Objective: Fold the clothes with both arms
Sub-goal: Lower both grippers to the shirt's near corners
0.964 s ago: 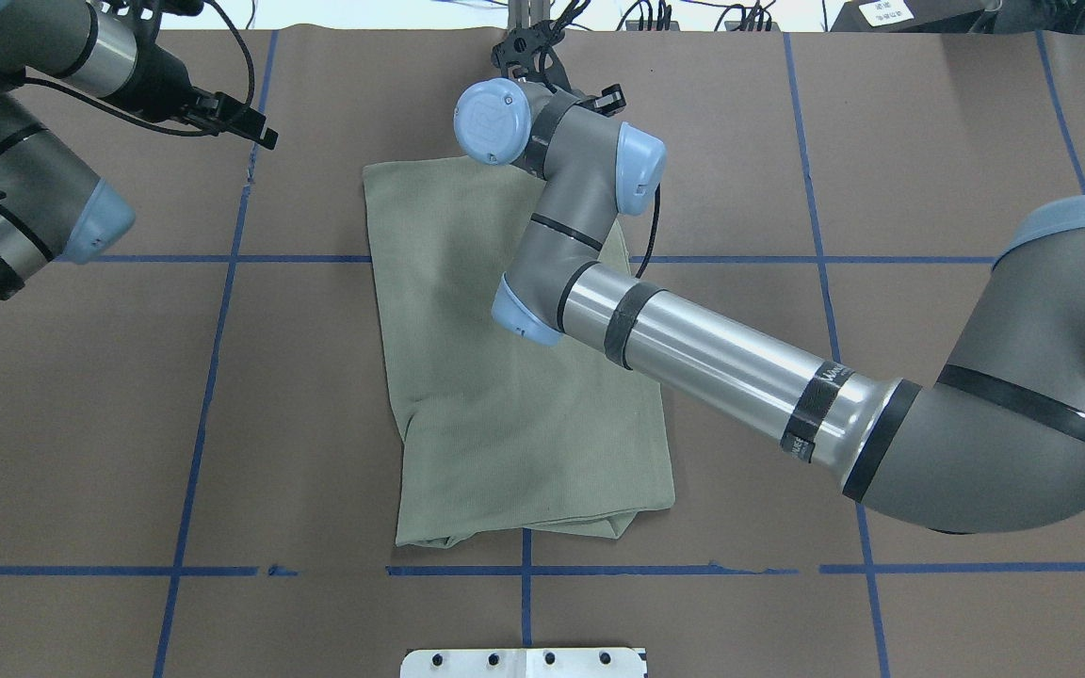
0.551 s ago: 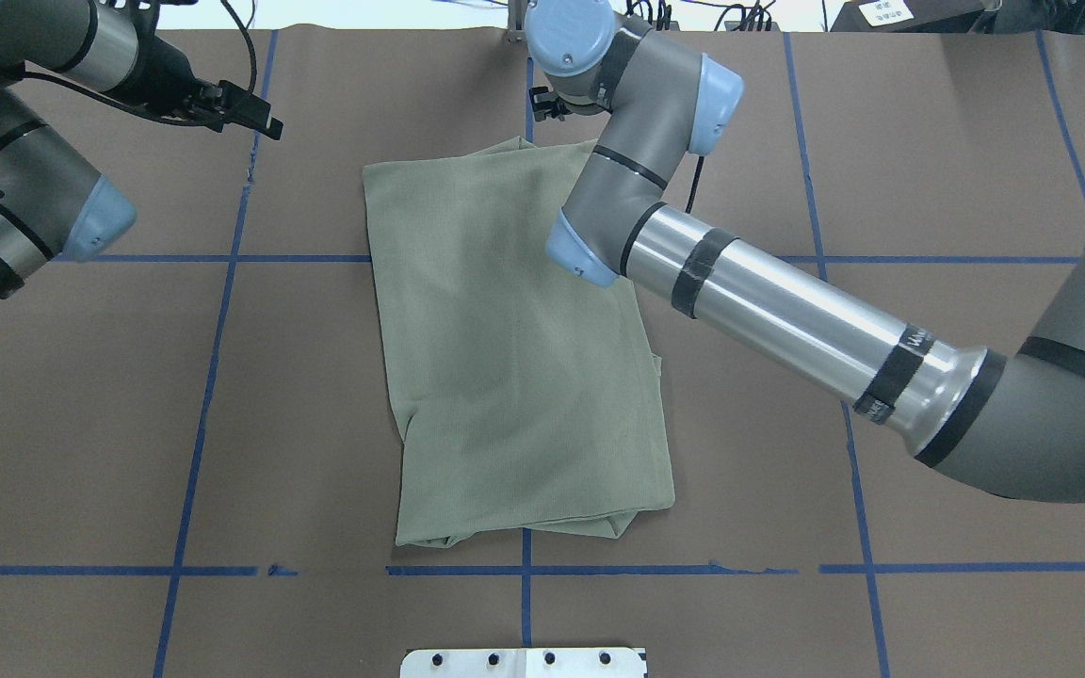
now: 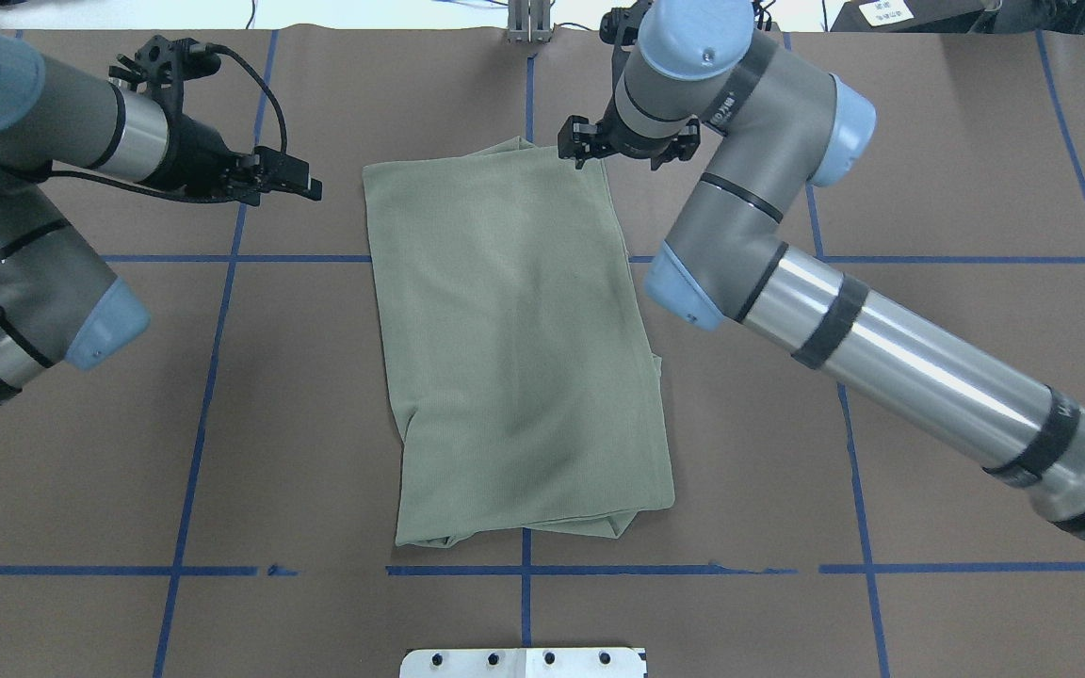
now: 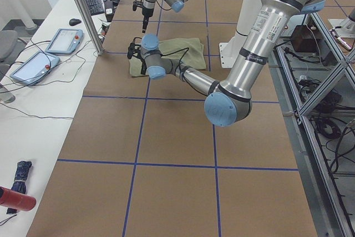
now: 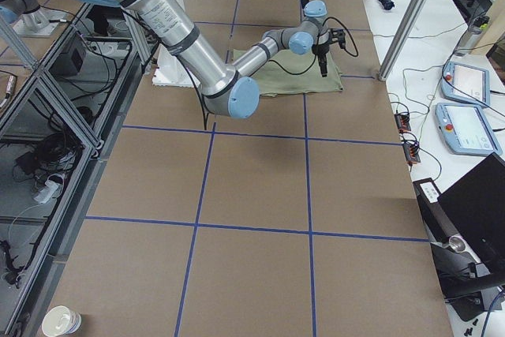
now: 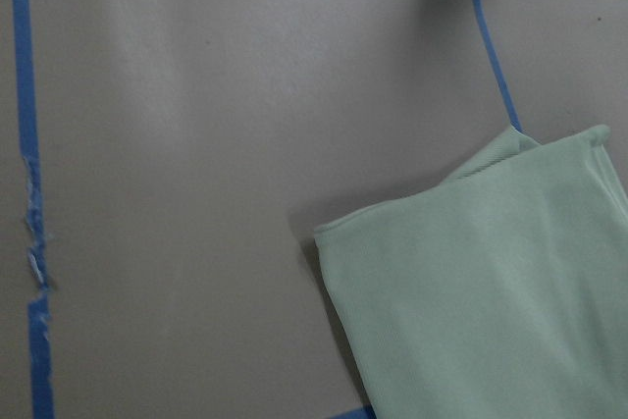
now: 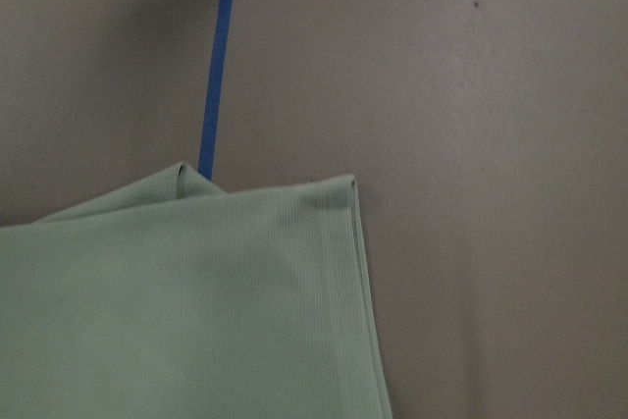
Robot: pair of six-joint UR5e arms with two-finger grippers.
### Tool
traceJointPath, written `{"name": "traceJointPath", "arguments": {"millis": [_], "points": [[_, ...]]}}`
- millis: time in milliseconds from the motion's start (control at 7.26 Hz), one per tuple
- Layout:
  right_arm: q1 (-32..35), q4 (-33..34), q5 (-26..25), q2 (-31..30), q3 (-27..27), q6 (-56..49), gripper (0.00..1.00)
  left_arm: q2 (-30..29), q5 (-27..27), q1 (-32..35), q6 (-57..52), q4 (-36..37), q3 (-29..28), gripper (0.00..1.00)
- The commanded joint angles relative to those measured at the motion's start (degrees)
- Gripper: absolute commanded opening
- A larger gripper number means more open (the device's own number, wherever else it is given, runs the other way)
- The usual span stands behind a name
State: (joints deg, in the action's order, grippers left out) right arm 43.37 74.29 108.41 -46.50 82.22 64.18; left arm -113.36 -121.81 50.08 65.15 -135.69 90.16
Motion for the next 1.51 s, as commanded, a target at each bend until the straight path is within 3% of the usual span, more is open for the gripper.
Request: {"name": "traceJointPath", "arguments": {"millis": [0, 275, 551, 689, 964, 1377], "points": [[-4.94, -0.29, 0.5, -15.49, 20.71, 14.94, 1.0, 6.45, 7.6, -8.64, 10.92, 0.07, 10.69, 1.0], [-10.04, -2.2, -4.92, -20.8, 27.8, 25.0, 1.0, 11.99, 15.32, -16.46, 20.41, 0.07, 18.26, 1.0], [-15.15, -17.18, -12.5, -27.64, 27.73, 31.77, 1.0, 13.07, 27.09, -26.82, 31.74, 0.07, 19.0, 1.0], [-15.68, -17.51, -13.48, -27.85, 27.82, 35.11, 1.0, 13.16, 29.93, -30.53, 37.37, 0.16, 19.0, 0.98], [-17.62, -17.51, -16.29, -27.86, 27.56, 35.93, 1.0, 12.99, 33.55, -37.04, 44.17, 0.16, 18.48, 0.96], [-18.59, -17.51, -17.52, -27.77, 27.47, 35.93, 1.0, 12.64, 35.58, -40.05, 45.41, 0.33, 17.33, 0.96]]}}
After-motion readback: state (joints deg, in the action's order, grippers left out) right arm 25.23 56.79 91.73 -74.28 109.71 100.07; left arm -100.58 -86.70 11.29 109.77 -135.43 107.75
